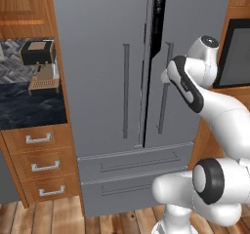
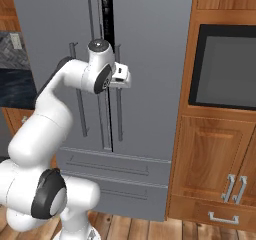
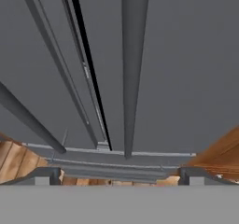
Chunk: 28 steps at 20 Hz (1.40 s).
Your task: There is a bowl on the dining counter. Grab a lemon wedge from the fridge and place it in the bowl. Then get the liquor bottle and glass cup from the cabinet and place them next to the bowl.
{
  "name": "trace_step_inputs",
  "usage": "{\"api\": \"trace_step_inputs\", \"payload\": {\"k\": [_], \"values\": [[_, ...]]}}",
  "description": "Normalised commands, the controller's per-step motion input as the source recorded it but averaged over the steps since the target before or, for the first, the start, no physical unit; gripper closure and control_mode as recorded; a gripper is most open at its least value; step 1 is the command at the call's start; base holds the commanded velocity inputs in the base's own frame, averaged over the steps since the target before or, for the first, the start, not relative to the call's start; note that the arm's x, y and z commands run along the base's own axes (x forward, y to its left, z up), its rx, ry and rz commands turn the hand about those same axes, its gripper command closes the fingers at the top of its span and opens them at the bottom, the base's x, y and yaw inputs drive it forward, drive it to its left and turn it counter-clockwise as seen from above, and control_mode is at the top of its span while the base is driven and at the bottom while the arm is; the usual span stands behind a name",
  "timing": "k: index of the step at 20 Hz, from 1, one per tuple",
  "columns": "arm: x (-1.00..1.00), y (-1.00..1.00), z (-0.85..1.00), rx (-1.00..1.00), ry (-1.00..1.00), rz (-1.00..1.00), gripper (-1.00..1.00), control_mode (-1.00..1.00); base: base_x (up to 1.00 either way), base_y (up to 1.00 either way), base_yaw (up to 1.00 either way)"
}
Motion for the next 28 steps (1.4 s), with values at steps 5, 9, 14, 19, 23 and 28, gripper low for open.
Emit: {"api": "trace_step_inputs", "payload": {"k": [5,9,14,19,23,28], "values": [[0.39,0.00,0.00,0.00,-0.14,0.00,-1.00,-1.00,0.00,0.00,0.00],[0.47,0.00,0.00,0.00,-0.08,0.00,-1.00,-1.00,0.00,0.00,0.00],[0.38,0.00,0.00,0.00,-0.05,0.00,-1.00,-1.00,0.00,0.00,0.00],[0.35,0.00,0.00,0.00,-0.03,0.00,-1.00,-1.00,0.00,0.00,0.00],[0.38,0.00,0.00,0.00,-0.01,0.00,-1.00,-1.00,0.00,0.00,0.00],[0.47,0.00,-0.05,0.00,-0.01,0.00,-1.00,-1.00,0.00,0.00,0.00]]}}
